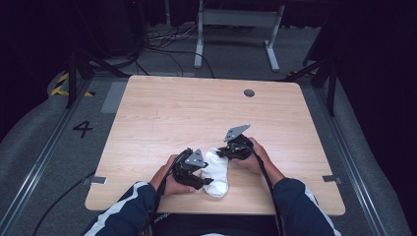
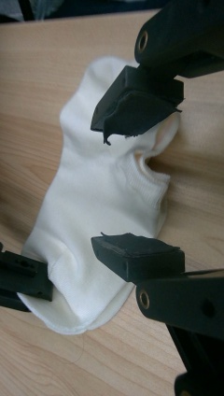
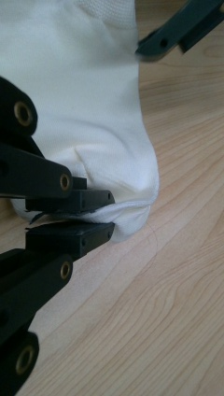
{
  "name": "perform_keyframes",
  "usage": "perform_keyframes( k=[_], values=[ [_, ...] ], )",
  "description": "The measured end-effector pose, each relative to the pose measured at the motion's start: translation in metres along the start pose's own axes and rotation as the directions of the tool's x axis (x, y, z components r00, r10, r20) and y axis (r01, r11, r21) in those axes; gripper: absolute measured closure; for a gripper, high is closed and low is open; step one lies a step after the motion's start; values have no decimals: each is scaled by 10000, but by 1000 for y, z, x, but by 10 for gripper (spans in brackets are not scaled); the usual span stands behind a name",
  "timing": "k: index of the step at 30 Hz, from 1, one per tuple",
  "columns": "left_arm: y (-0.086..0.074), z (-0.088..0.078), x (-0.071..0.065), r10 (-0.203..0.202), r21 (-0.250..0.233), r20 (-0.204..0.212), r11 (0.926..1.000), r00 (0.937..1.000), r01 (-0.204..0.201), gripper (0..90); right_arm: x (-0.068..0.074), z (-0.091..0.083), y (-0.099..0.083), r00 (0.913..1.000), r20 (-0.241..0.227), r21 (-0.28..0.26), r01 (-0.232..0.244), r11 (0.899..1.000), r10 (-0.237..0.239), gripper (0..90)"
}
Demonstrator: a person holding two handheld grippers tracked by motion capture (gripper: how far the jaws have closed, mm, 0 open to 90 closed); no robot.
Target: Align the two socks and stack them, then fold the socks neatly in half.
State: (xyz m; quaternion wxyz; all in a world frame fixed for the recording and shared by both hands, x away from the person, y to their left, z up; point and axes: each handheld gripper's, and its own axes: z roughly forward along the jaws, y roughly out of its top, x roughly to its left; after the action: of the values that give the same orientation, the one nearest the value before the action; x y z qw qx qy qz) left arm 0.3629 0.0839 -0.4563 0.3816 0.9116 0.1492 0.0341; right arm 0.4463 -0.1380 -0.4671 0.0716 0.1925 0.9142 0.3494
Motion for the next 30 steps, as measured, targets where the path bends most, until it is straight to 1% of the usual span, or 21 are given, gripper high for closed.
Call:
perform_keyframes(
  k=[1,3,4,5,6,7,8,9,10,12,13,14,17,19,23,24,26,27,28,29,30],
  values=[
    [0,0,0,0,0,0,10000,10000,0,399,0,0,0,10000,0,0,0,10000,0,845],
    [-2,2,-4,52,66,162,10000,9999,-53,400,-2,-2,-2,10000,71,-69,-59,10000,59,845],
    [-2,4,-7,140,239,192,9996,9997,-144,405,-2,-2,-2,9999,106,-30,-42,10000,43,845],
    [-2,6,-9,388,487,192,9980,9991,-397,411,-3,-4,-3,9997,234,-2,24,10000,-24,846],
    [-2,7,-10,392,445,214,9982,9990,-402,412,-4,-7,-3,9995,303,-105,10,9999,-7,846],
    [-3,6,-12,449,360,295,9983,9986,-460,422,-5,-7,-4,9993,366,-89,-6,10000,10,846],
    [-4,7,-13,492,203,462,9985,9977,-502,424,-5,-8,-4,9991,430,-42,-31,10000,32,846],
    [-4,7,-13,492,203,462,9985,9977,-502,425,-5,-9,-5,9986,526,14,-11,10000,11,847],
    [-5,9,-14,444,131,580,9989,9973,-453,425,-5,-9,-5,9986,526,14,-11,10000,11,847],
    [-5,15,-14,475,325,496,9983,9976,-492,424,-4,-10,-5,9982,599,-19,22,10000,-21,847],
    [-5,17,-14,464,204,534,9987,9975,-475,421,-4,-10,-6,9981,610,-68,32,10000,-28,846],
    [-4,18,-14,480,198,530,9986,9974,-491,421,-4,-11,-6,9978,664,-82,47,10000,-41,846],
    [-3,20,-14,784,344,417,9962,9960,-799,423,-4,-13,-8,9972,742,-119,52,9999,-43,846],
    [-3,22,-13,675,297,324,9972,9972,-685,432,-5,-17,-9,9969,782,-223,57,9997,-40,846],
    [-3,23,-13,774,273,-1,9966,9970,-774,459,-5,-28,-6,9966,814,-499,147,9986,-106,847],
    [-3,24,-12,655,208,-20,9976,9979,-654,466,-5,-30,-5,9964,838,-554,187,9983,-140,847],
    [-3,25,-10,667,210,-35,9976,9978,-666,478,-4,-34,-4,9966,807,-774,227,9967,-164,847],
    [-3,25,-10,517,147,-3,9986,9987,-517,478,-4,-34,-4,9966,807,-774,227,9967,-164,847],
    [-3,26,-8,598,95,-65,9982,9982,-597,481,-3,-36,-3,9963,840,-730,261,9970,-199,847],
    [-2,26,-8,626,180,-114,9979,9980,-624,482,-3,-37,-3,9960,856,-731,308,9969,-245,847],
    [-3,26,-7,591,177,-123,9981,9982,-588,481,-3,-38,-3,9959,868,-776,303,9965,-236,847]
  ],
)
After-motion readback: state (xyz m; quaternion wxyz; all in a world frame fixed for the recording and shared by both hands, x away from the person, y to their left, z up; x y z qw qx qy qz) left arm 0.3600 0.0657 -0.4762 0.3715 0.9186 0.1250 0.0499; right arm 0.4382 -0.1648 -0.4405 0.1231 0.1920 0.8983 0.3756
